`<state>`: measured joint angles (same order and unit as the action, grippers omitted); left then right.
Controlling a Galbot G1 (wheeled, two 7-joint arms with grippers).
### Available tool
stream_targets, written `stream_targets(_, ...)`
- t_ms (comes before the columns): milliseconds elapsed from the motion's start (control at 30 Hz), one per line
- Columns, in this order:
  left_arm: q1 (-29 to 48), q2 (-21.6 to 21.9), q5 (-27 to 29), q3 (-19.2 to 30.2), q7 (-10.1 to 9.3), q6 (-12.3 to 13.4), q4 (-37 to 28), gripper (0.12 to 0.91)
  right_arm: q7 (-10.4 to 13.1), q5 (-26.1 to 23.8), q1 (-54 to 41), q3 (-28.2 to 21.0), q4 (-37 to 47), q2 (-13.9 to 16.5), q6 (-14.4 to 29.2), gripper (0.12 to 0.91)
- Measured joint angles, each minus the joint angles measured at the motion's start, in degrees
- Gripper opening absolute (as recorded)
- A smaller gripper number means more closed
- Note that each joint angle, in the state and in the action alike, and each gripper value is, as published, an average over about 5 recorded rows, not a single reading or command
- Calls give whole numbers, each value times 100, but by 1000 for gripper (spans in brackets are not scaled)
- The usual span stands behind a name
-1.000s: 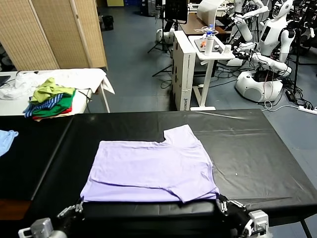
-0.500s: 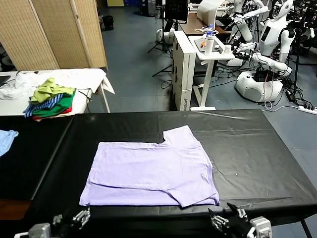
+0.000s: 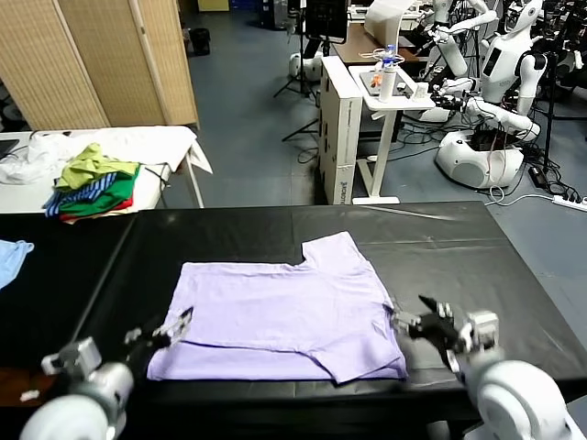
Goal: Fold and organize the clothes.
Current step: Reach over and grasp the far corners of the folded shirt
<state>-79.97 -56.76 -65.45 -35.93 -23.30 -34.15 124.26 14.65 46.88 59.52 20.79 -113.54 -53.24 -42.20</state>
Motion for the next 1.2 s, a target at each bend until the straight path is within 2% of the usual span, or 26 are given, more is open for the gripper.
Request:
stream_targets(133, 884, 215, -157, 422, 13, -122, -740, 907, -34, -9, -789, -528, 721, -136, 0, 907)
stream_targets(300, 1797, 363, -231, 1030, 52, -272, -1573, 907, -240, -182, -1545, -1077, 1577, -385, 0, 907)
stream_targets(433, 2306, 349, -106, 1390, 156, -326, -2050, 907, -376, -336, -1963, -1400, 2105, -576, 0, 907)
stream_targets(833, 2686, 373, 203, 1608, 323, -322, -2780, 907, -609, -468, -2403, -1809, 2856, -844, 0, 900)
stream_targets(1000, 2712, 381, 279, 1631, 318, -323, -2860, 899, -634, -476, -2518, -1884, 3046, -938, 0, 810)
stream_targets(1033, 2712, 379, 289, 1635, 318, -323, -2874, 880, -640, -476, -2536, -1894, 3079, -951, 0, 796)
stream_targets(1200, 2695, 348, 372, 1658, 330, -328, -2970, 684, -656, -477, -2583, -1928, 3203, -1001, 5, 722)
